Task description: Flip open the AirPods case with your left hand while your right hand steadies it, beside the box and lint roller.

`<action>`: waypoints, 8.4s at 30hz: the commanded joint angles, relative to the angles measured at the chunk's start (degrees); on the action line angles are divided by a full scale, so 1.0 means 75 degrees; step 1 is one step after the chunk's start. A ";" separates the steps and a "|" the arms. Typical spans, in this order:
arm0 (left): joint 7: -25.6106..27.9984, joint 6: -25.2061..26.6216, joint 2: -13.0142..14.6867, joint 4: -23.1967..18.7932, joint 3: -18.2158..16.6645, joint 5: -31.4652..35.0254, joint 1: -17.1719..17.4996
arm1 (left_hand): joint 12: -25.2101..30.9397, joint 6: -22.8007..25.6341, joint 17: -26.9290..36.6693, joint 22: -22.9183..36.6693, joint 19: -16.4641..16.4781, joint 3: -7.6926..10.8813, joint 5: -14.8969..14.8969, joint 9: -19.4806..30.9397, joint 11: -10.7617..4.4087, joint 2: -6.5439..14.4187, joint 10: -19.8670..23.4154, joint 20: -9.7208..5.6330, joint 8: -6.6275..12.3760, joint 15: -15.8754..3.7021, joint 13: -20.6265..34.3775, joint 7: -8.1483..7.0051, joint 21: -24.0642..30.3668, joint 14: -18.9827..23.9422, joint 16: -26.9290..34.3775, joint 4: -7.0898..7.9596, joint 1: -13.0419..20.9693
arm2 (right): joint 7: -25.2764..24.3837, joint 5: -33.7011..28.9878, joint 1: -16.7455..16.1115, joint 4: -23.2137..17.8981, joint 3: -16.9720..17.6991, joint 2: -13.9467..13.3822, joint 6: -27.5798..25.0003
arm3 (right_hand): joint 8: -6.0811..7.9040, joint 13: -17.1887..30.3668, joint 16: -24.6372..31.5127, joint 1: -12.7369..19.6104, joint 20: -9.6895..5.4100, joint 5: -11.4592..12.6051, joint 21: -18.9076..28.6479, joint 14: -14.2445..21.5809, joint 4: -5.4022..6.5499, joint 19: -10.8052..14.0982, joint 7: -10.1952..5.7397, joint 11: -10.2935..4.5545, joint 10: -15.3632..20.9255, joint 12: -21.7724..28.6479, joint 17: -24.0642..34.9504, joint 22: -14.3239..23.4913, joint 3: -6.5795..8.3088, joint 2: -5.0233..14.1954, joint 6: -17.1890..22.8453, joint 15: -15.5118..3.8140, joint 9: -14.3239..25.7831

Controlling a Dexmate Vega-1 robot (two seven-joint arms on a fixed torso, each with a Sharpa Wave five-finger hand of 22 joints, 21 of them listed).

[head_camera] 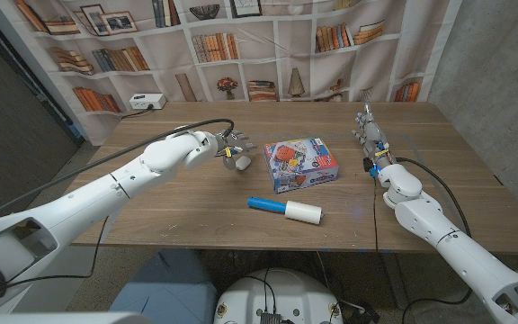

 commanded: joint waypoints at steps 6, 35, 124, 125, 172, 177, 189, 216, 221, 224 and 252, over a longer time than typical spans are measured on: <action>-0.0218 -0.0038 -0.0102 0.0079 0.0146 0.0013 -0.0150 | -0.0015 -0.1530 0.0024 0.0018 -0.0006 0.0067 0.0086 0.0019 -0.0027 -0.0070 0.0037 0.0063 0.0075 0.0045 0.0018 -0.0021 0.0023 -0.0123 0.0063 -0.0014 0.0021 | 0.0005 -0.0009 0.0044 0.0078 -0.0003 0.0004 0.0014 | -0.0004 0.0033 0.0032 0.0014 0.0003 -0.0021 0.0046 -0.0136 -0.0005 -0.0058 -0.0026 -0.0012 -0.0028 -0.0030 0.0012 0.0044 0.0022 0.0075 -0.0036 0.0026 0.0039; -0.0323 -0.0015 -0.0266 0.0191 0.0316 0.0153 -0.0266 | -0.0043 -0.1406 0.0021 0.0023 0.0052 0.0122 0.0205 0.0017 -0.0023 -0.0152 0.0051 0.0099 0.0094 0.0042 0.0005 0.0009 0.0038 -0.0130 0.0051 0.0007 0.0055 | 0.0040 0.0034 0.0068 0.0095 0.0012 0.0011 0.0023 | -0.0012 0.0033 0.0029 0.0068 0.0003 -0.0023 0.0050 -0.0145 -0.0032 -0.0067 -0.0022 -0.0014 -0.0035 -0.0029 0.0006 0.0044 0.0064 0.0111 -0.0059 0.0029 0.0038; 0.0240 0.0144 -0.0368 0.0579 0.0568 0.0314 -0.0240 | 0.0815 -0.0719 0.0070 0.0047 0.0497 -0.0411 -0.1169 0.0033 -0.0352 0.0062 0.0765 0.0419 0.0130 -0.0141 0.0497 0.0038 0.0104 0.0796 0.0159 0.0032 0.0210 | 0.0085 0.0028 0.0265 0.0382 -0.0093 0.0139 -0.0015 | -0.0014 0.0035 0.0027 0.0201 0.0015 -0.0054 0.0050 -0.0170 -0.0126 -0.0096 -0.0037 0.0005 -0.0094 -0.0040 0.0001 0.0044 0.0143 0.0110 -0.0081 0.0034 0.0040; 0.0238 0.0149 -0.0371 0.0589 0.0575 0.0323 -0.0244 | 0.0834 -0.0706 0.0069 0.0047 0.0496 -0.0411 -0.1174 0.0033 -0.0368 0.0080 0.0788 0.0424 0.0131 -0.0145 0.0505 0.0014 0.0101 0.0800 0.0156 0.0029 0.0226 | 0.0104 0.0038 0.0270 0.0403 -0.0094 0.0148 -0.0002 | -0.0012 0.0035 0.0027 0.0202 0.0016 -0.0054 0.0051 -0.0171 -0.0127 -0.0095 -0.0039 0.0002 -0.0094 -0.0039 0.0001 0.0044 0.0144 0.0110 -0.0078 0.0034 0.0040; 0.1683 0.0485 -0.0037 0.0267 0.0120 0.0081 0.0346 | 0.1844 0.0181 0.0148 0.0054 0.1127 -0.0657 -0.1367 0.0029 -0.0444 0.0231 0.2205 0.0176 0.0161 -0.0631 0.0893 -0.0208 0.0194 0.1868 0.0298 -0.0011 0.0885 | 0.0092 0.0011 0.0295 0.0353 -0.0108 0.0164 0.0025 | -0.0010 0.0036 0.0034 0.0205 0.0019 -0.0069 0.0053 -0.0177 -0.0138 -0.0117 -0.0028 0.0005 -0.0114 -0.0034 0.0009 0.0045 0.0169 0.0118 -0.0084 0.0033 0.0042; 0.1901 0.0734 0.0003 0.0141 -0.0085 -0.0113 0.0555 | 0.1851 0.0199 0.0154 0.0055 0.1140 -0.0682 -0.1368 0.0029 -0.0445 0.0223 0.2174 0.0168 0.0149 -0.0613 0.0907 -0.0221 0.0189 0.1831 0.0275 -0.0013 0.0900 | 0.0092 0.0008 0.0278 0.0309 -0.0117 0.0161 0.0018 | -0.0011 0.0036 0.0035 0.0203 0.0019 -0.0070 0.0053 -0.0178 -0.0138 -0.0118 -0.0030 0.0010 -0.0117 -0.0034 0.0009 0.0045 0.0171 0.0119 -0.0089 0.0038 0.0042; 0.2510 0.1597 -0.0161 -0.0206 -0.0424 -0.0492 0.1070 | 0.1884 0.0215 0.0166 0.0057 0.1167 -0.0722 -0.1371 0.0030 -0.0444 0.0230 0.2164 0.0173 0.0121 -0.0620 0.0936 -0.0194 0.0180 0.1872 0.0277 -0.0013 0.0939 | 0.0136 -0.0014 0.0282 0.0333 -0.0154 0.0206 0.0088 | -0.0013 0.0036 0.0034 0.0205 0.0021 -0.0073 0.0055 -0.0181 -0.0142 -0.0120 -0.0025 0.0002 -0.0117 -0.0031 0.0010 0.0045 0.0178 0.0120 -0.0095 0.0036 0.0042; 0.3978 0.3552 -0.0835 -0.0656 -0.0699 -0.1130 0.1828 | 0.2032 0.0328 0.0201 0.0059 0.1142 -0.0761 -0.1367 0.0030 -0.0444 0.0146 0.2306 0.0264 0.0092 -0.0638 0.1012 -0.0233 0.0131 0.2041 0.0288 0.0014 0.0923 | 0.0374 -0.0109 0.0223 0.0154 -0.0155 0.0234 0.0603 | -0.0008 0.0036 0.0033 0.0213 0.0065 -0.0078 0.0057 -0.0192 -0.0155 -0.0123 -0.0028 0.0000 -0.0105 -0.0022 0.0009 0.0045 0.0192 0.0115 -0.0087 0.0093 0.0043; 0.4275 0.3902 -0.0951 -0.0730 -0.0680 -0.1147 0.1964 | 0.2072 0.0402 0.0210 0.0060 0.1175 -0.0790 -0.1373 0.0029 -0.0441 0.0157 0.2362 0.0270 0.0107 -0.0632 0.1029 -0.0215 0.0136 0.2067 0.0295 0.0034 0.0909 | 0.0437 -0.0082 0.0222 0.0182 -0.0153 0.0249 0.0653 | -0.0003 0.0036 0.0038 0.0212 0.0071 -0.0079 0.0059 -0.0180 -0.0157 -0.0121 -0.0038 0.0003 -0.0107 -0.0022 0.0010 0.0045 0.0193 0.0111 -0.0076 0.0095 0.0043; 0.4583 0.4095 -0.1052 -0.0764 -0.0728 -0.1257 0.2080 | 0.2114 0.0495 0.0211 0.0060 0.1221 -0.0804 -0.1375 0.0029 -0.0441 0.0164 0.2436 0.0279 0.0130 -0.0644 0.1044 -0.0187 0.0147 0.2156 0.0322 0.0031 0.0920 | 0.0471 -0.0071 0.0218 0.0183 -0.0158 0.0254 0.0670 | -0.0006 0.0036 0.0038 0.0213 0.0071 -0.0080 0.0059 -0.0181 -0.0159 -0.0120 -0.0033 0.0005 -0.0105 -0.0021 0.0009 0.0045 0.0194 0.0111 -0.0082 0.0101 0.0043; 0.6704 0.4289 -0.1913 -0.0730 -0.1048 -0.3698 0.2298 | 0.2231 0.0642 0.0217 0.0062 0.1370 -0.0891 -0.1359 0.0026 -0.0444 0.0176 0.2610 0.0337 0.0113 -0.0606 0.1107 -0.0099 0.0162 0.2281 0.0327 0.0025 0.0952 | 0.0545 -0.0077 -0.0160 -0.0307 -0.0101 0.0061 0.0776 | 0.0002 0.0036 0.0044 0.0211 0.0072 -0.0084 0.0062 -0.0173 -0.0166 -0.0114 -0.0025 0.0005 -0.0110 -0.0022 0.0011 0.0044 0.0204 0.0108 -0.0059 0.0102 0.0043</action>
